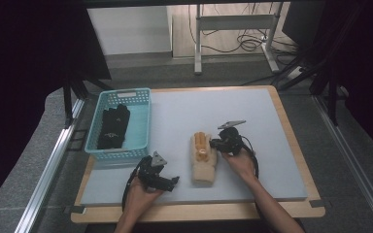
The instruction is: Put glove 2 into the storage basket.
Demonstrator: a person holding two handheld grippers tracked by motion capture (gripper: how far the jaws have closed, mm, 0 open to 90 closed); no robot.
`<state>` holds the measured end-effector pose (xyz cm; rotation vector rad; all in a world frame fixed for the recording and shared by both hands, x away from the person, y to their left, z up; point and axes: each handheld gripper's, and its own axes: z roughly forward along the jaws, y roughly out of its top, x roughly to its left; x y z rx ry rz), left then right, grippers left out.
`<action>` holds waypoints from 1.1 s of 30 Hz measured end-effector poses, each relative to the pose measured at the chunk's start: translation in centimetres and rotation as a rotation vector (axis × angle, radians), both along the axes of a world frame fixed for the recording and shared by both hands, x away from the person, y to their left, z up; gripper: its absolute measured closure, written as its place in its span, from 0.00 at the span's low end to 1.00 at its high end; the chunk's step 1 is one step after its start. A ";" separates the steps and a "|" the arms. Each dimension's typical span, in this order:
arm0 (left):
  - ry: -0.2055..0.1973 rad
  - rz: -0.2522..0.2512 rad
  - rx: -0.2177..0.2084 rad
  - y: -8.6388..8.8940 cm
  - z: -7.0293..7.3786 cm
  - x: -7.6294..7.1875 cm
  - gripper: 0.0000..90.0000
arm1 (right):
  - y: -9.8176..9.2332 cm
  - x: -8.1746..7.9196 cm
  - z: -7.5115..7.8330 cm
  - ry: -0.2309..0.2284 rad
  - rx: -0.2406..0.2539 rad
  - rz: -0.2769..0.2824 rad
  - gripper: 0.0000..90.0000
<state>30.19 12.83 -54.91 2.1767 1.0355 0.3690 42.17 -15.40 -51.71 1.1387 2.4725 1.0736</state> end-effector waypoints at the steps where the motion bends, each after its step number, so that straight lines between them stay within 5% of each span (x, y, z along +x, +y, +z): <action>1: 0.000 0.000 0.000 0.0 0.0 0.0 0.01 | 0.0 -0.3 0.2 -0.015 -0.006 -0.003 0.94; 4: 0.001 0.000 0.000 0.0 0.0 0.0 0.01 | -0.6 -1.2 1.1 -0.078 -0.021 -0.014 0.94; 8: 0.001 0.000 0.000 0.0 0.0 0.0 0.01 | -1.6 -1.5 1.6 -0.066 -0.006 -0.026 0.74; 11: 0.002 0.000 -0.002 0.0 0.0 0.0 0.01 | -2.4 -2.5 1.8 -0.065 0.030 0.004 0.69; 21: 0.015 0.056 0.010 1.0 0.2 -0.4 0.01 | -3.7 -7.0 0.3 -0.026 0.032 0.132 0.86; 27: 0.016 0.075 0.006 2.3 0.0 -0.7 0.00 | -2.1 -8.0 -0.8 -0.028 -0.006 0.200 0.90; 33: 0.005 0.035 -0.003 3.4 -0.1 -0.8 0.01 | -0.8 -8.4 -1.2 -0.030 -0.008 0.231 0.90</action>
